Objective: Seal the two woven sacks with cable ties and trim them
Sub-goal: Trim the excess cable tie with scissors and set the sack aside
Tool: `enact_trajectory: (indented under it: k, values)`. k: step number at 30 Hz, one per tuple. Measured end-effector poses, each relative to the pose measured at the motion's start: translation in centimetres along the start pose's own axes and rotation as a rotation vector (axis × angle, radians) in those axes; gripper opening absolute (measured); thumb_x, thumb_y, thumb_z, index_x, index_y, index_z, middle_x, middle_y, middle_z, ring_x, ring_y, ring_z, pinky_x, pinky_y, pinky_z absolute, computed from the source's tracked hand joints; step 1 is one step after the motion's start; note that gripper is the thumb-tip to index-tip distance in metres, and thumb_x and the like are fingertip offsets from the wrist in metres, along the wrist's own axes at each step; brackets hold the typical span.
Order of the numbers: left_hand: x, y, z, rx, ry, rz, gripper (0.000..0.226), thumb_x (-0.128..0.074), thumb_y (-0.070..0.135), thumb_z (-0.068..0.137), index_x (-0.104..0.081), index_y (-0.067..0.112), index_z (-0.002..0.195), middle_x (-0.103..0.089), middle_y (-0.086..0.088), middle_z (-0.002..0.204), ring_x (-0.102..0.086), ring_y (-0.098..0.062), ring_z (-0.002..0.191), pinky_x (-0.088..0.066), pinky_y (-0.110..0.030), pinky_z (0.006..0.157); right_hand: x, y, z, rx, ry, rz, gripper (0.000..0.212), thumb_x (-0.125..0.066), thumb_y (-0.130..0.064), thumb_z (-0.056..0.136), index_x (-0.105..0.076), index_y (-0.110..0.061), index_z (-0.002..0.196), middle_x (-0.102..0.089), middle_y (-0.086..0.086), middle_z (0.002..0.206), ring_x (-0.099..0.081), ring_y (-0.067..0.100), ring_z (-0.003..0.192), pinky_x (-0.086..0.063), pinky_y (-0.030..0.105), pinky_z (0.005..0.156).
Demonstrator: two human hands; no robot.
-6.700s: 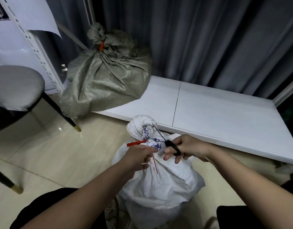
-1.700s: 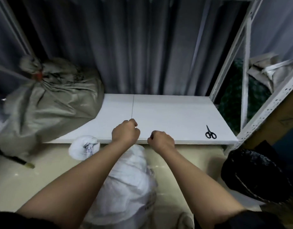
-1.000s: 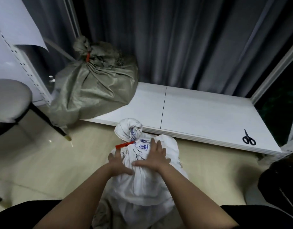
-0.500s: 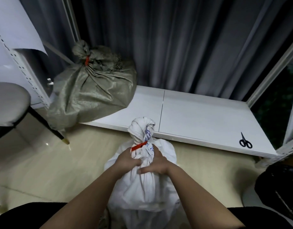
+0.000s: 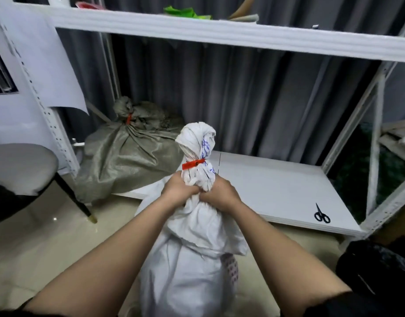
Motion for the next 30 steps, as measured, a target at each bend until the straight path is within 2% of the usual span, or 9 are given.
enact_trajectory:
  k: [4,8,11,15,18,20,24,26,30]
  values:
    - [1.6,4.4,2.4,-0.111,0.027,-0.028,0.072,-0.07,0.041,0.053,-0.054,0.009,0.116,-0.067,-0.002,0.11,-0.063,-0.018,0.103,-0.05,-0.042,0.095,4.7,-2.9,2.4,0.014,0.171,-0.042,0.056,-0.065,-0.037,0.069,-0.05,-0.027,0.123,-0.065,0.003,0.119,-0.06,0.03,0.108,-0.049,0.033,0.082]
    - [2.9,7.7,4.3,-0.156,0.04,-0.009,0.077,-0.063,0.043,0.062,-0.041,0.013,0.13,-0.055,-0.005,0.127,-0.053,-0.019,0.118,-0.043,-0.038,0.103,8.2,-5.1,5.7,0.017,0.266,-0.069,0.05,-0.064,-0.038,0.072,-0.049,-0.023,0.117,-0.065,0.003,0.113,-0.06,0.031,0.104,-0.043,0.033,0.075]
    - [3.5,8.0,7.8,-0.226,0.093,0.006,0.07,-0.066,0.036,0.074,-0.04,0.014,0.135,-0.047,-0.004,0.133,-0.047,-0.019,0.123,-0.04,-0.033,0.103,9.9,-6.3,9.2,0.033,0.316,-0.118,0.037,-0.063,-0.032,0.075,-0.047,-0.017,0.104,-0.065,0.004,0.103,-0.06,0.03,0.096,-0.036,0.032,0.068]
    - [3.4,6.6,12.8,-0.258,0.194,-0.071,0.062,-0.064,0.029,0.084,-0.038,0.016,0.138,-0.037,-0.003,0.136,-0.052,-0.018,0.115,-0.041,-0.029,0.099,10.9,-6.2,15.1,0.043,0.388,-0.145,0.034,-0.063,-0.029,0.077,-0.043,-0.016,0.1,-0.064,0.005,0.096,-0.06,0.031,0.09,-0.039,0.034,0.065]
    - [2.5,4.0,17.2,-0.167,0.247,0.028,0.06,-0.062,0.022,0.084,-0.038,0.014,0.139,-0.035,-0.012,0.142,-0.051,-0.028,0.118,-0.041,-0.034,0.102,10.4,-4.6,19.9,0.013,0.433,-0.152,0.036,-0.064,-0.031,0.078,-0.042,-0.016,0.102,-0.062,0.004,0.091,-0.061,0.031,0.087,-0.039,0.034,0.063]
    - [1.5,1.4,19.8,-0.044,0.172,0.108,0.065,-0.064,0.028,0.084,-0.035,0.012,0.14,-0.035,-0.014,0.143,-0.046,-0.031,0.124,-0.038,-0.034,0.102,9.7,-3.5,22.9,-0.013,0.479,-0.155,0.037,-0.064,-0.031,0.079,-0.042,-0.016,0.105,-0.057,0.001,0.084,-0.061,0.031,0.086,-0.038,0.034,0.063]
    - [-1.3,-5.6,23.3,0.217,-0.159,0.149,0.1,-0.068,0.048,0.072,-0.013,0.019,0.15,-0.023,-0.011,0.152,-0.034,-0.029,0.135,-0.035,-0.03,0.104,8.8,-1.6,27.9,-0.055,0.542,-0.131,0.039,-0.063,-0.029,0.081,-0.042,-0.014,0.111,-0.056,0.004,0.087,-0.06,0.033,0.09,-0.037,0.034,0.066]
    - [-3.1,-8.2,24.6,0.26,-0.25,0.132,0.106,-0.07,0.048,0.074,-0.001,0.026,0.152,-0.017,-0.013,0.154,-0.029,-0.029,0.138,-0.033,-0.026,0.101,8.0,-1.0,30.4,-0.037,0.541,-0.112,0.041,-0.063,-0.029,0.081,-0.043,-0.015,0.113,-0.062,0.007,0.097,-0.06,0.034,0.092,-0.038,0.034,0.067]
    - [-6.7,-10.3,27.0,0.247,-0.294,0.102,0.104,-0.069,0.041,0.077,0.006,0.035,0.15,-0.008,-0.014,0.156,-0.023,-0.026,0.142,-0.035,-0.023,0.092,5.3,0.3,34.6,0.0,0.535,-0.092,0.04,-0.063,-0.028,0.081,-0.044,-0.014,0.113,-0.064,0.009,0.107,-0.061,0.036,0.095,-0.04,0.035,0.07]
Point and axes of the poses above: each hand's wrist, its own z-axis towards the middle knuckle, its own x-axis out of the back of the hand, y = z × x, the point moved 1 cm from there along z, towards the middle knuckle
